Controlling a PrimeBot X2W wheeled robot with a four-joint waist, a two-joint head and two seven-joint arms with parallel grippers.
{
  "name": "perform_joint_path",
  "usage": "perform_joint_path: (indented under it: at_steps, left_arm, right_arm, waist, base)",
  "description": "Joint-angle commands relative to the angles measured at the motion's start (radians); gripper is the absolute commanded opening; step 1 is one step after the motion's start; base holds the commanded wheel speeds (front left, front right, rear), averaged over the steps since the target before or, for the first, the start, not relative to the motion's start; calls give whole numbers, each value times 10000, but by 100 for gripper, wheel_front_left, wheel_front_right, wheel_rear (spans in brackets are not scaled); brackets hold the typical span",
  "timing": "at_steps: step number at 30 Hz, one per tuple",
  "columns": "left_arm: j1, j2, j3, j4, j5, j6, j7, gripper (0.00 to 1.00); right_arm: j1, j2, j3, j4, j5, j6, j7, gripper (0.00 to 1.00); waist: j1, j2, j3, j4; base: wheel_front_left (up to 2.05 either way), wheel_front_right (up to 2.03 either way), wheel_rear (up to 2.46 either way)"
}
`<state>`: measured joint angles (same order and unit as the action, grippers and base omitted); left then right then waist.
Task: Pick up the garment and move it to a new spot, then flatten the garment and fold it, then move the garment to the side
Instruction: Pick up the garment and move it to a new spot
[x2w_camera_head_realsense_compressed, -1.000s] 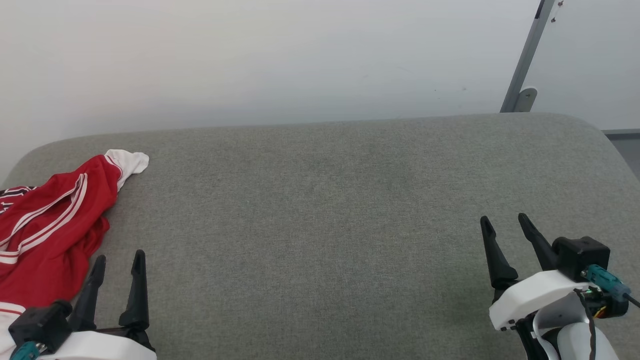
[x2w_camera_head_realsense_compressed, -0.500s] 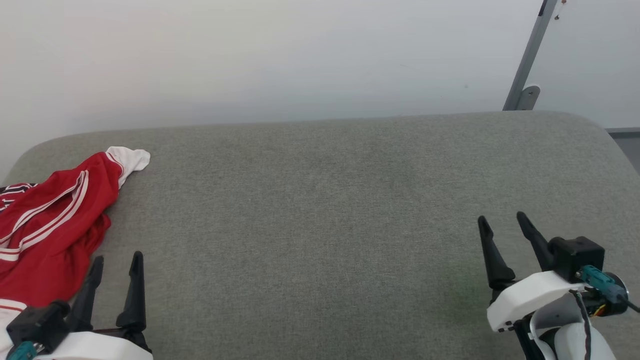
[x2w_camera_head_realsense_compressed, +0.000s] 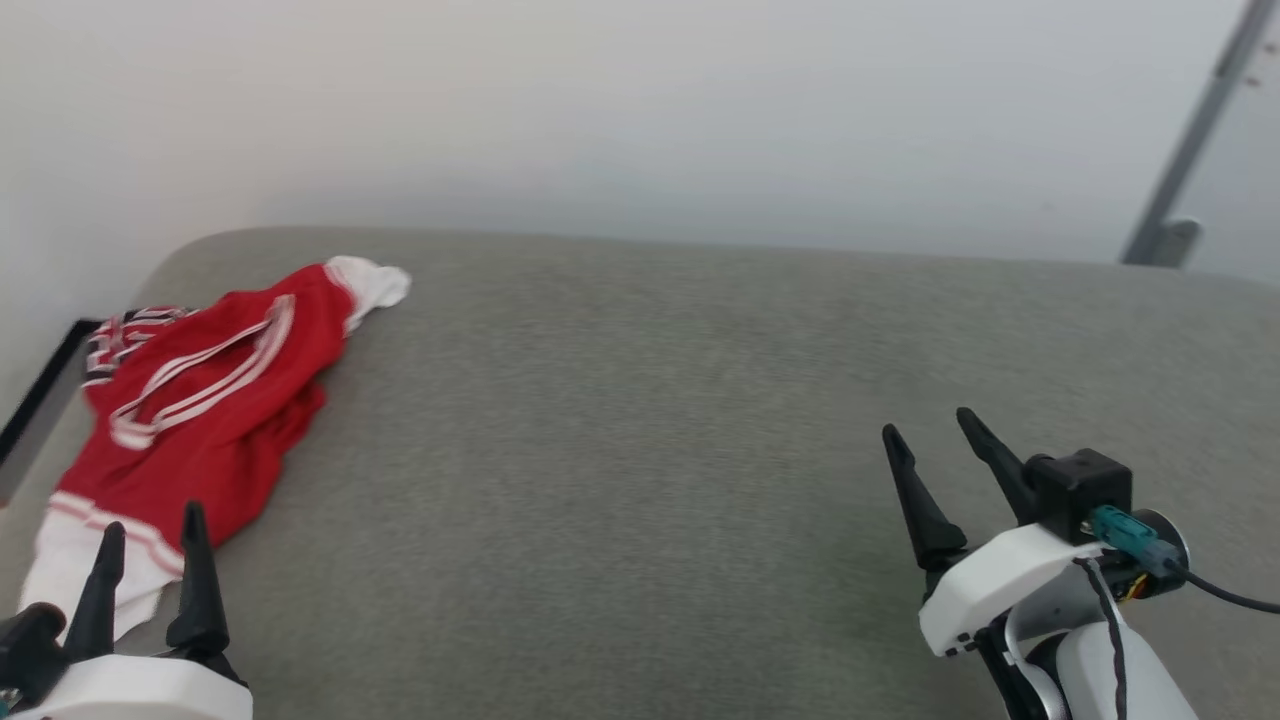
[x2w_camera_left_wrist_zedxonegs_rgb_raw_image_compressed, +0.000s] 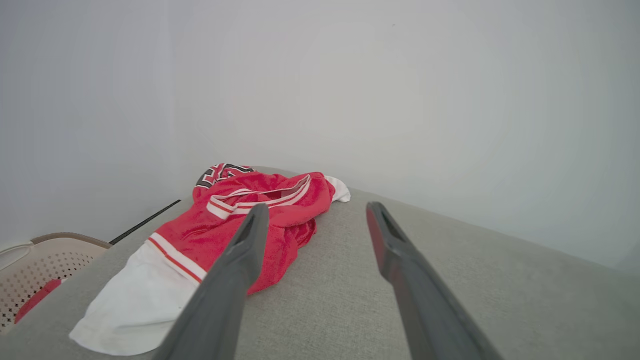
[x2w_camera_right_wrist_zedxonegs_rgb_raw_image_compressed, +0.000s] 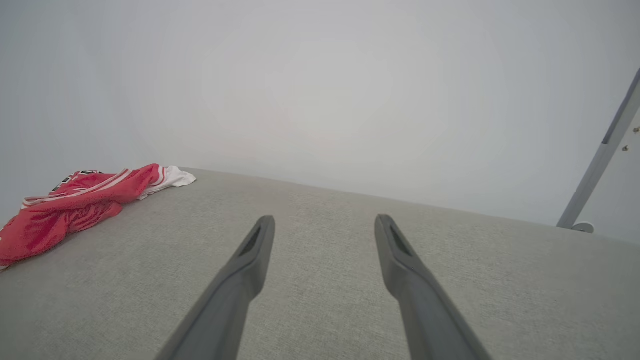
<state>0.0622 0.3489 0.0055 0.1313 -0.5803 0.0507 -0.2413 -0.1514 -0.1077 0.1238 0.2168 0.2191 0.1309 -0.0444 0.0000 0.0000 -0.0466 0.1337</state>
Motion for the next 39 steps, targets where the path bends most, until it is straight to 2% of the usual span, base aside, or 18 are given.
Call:
perform_joint_path:
  at_steps: [1, 13, 19, 29, 39]
  left_arm:
    - [72, 52, 70, -72, -93, 114, 60, 100]
    - [208, 101, 20, -366, -123, 318, 333, 100]
    - [66, -1, -28, -385, -232, 285, 340, 100]
    - [-707, -143, -54, 93, -452, 81, 162, 100]
    - [-3207, 122, -312, 2058, -782, -777, 306, 100]
  right_arm:
    - [-148, -53, 183, 65, 115, -3, 45, 100]
    - [-428, -137, 698, 330, 466, -3, -2, 100]
    - [-557, -191, 752, 283, 447, -5, 74, 100]
    - [-799, -365, 627, 220, 364, -5, 218, 100]
    - [-1020, -483, 190, -513, 15, -3, 672, 100]
  waist:
    - [0, 0, -106, 711]
    - [0, 0, -234, 2655]
    - [0, 0, -123, 3243]
    - [0, 0, 294, 3422]
    - [0, 0, 1378, 3036]
  base:
    - [0, 0, 0]
    - [0, 0, 0]
    - [0, 0, 0]
    - [0, 0, 0]
    - [0, 0, 0]
